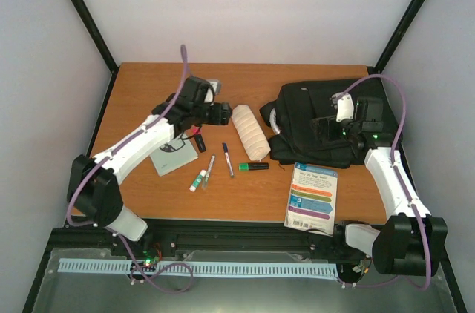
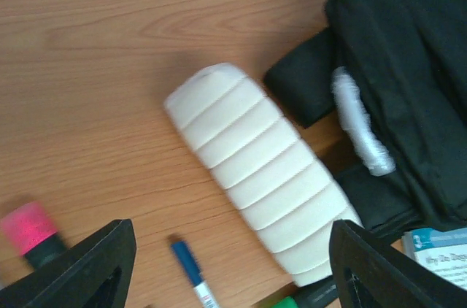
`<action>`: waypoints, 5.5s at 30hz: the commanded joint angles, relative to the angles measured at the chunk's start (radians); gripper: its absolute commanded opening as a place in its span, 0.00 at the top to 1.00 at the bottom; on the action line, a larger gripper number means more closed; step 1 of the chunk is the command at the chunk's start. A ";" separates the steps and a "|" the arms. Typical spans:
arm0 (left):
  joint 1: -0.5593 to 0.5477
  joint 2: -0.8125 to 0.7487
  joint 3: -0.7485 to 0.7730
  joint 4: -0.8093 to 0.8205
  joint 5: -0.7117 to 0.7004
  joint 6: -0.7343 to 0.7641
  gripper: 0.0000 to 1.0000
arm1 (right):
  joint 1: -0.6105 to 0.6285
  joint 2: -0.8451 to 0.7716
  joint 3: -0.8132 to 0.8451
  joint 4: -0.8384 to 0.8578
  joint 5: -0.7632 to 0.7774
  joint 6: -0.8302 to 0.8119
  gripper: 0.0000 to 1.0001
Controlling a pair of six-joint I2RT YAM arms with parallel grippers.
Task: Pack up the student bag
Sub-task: Move the stationery to the center of the board, then adjust the student bag at the center of the board.
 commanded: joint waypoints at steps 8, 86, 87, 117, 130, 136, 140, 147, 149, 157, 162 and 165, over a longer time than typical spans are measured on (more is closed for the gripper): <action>-0.207 0.303 0.301 -0.090 -0.092 -0.063 0.26 | 0.010 -0.034 -0.026 -0.005 -0.093 -0.115 0.01; -0.141 1.005 1.177 -0.173 0.166 -0.070 0.00 | -0.325 0.096 -0.028 -0.426 0.224 -0.461 0.07; -0.136 1.037 1.210 -0.161 0.177 -0.076 0.00 | -0.327 0.118 -0.029 -0.428 0.218 -0.466 0.07; -0.194 0.636 0.340 0.217 0.260 -0.142 0.19 | -0.009 0.895 0.599 -0.333 0.198 -0.333 0.02; -0.310 0.592 0.294 0.207 0.226 -0.136 0.17 | 0.008 1.037 0.847 -0.367 0.190 -0.201 0.02; -0.350 0.618 0.331 0.181 0.218 -0.137 0.17 | 0.011 1.043 0.872 -0.380 0.152 -0.169 0.01; -0.350 0.591 0.311 0.148 0.172 -0.135 0.15 | 0.004 0.998 0.849 -0.393 0.170 -0.161 0.01; -0.350 0.485 0.252 0.070 0.114 -0.120 0.08 | -0.068 0.804 0.720 -0.426 0.131 -0.144 0.00; -0.350 0.448 0.225 0.046 0.077 -0.127 0.04 | -0.077 0.731 0.635 -0.421 0.129 -0.164 0.00; -0.350 0.318 0.105 0.012 0.019 -0.123 0.00 | -0.079 0.463 0.336 -0.445 0.157 -0.322 0.00; -0.350 0.291 0.054 0.021 0.021 -0.126 0.00 | -0.081 0.314 0.202 -0.500 0.190 -0.436 0.00; -0.350 0.267 -0.003 0.104 0.048 -0.147 0.00 | -0.080 0.210 0.125 -0.537 0.165 -0.491 0.00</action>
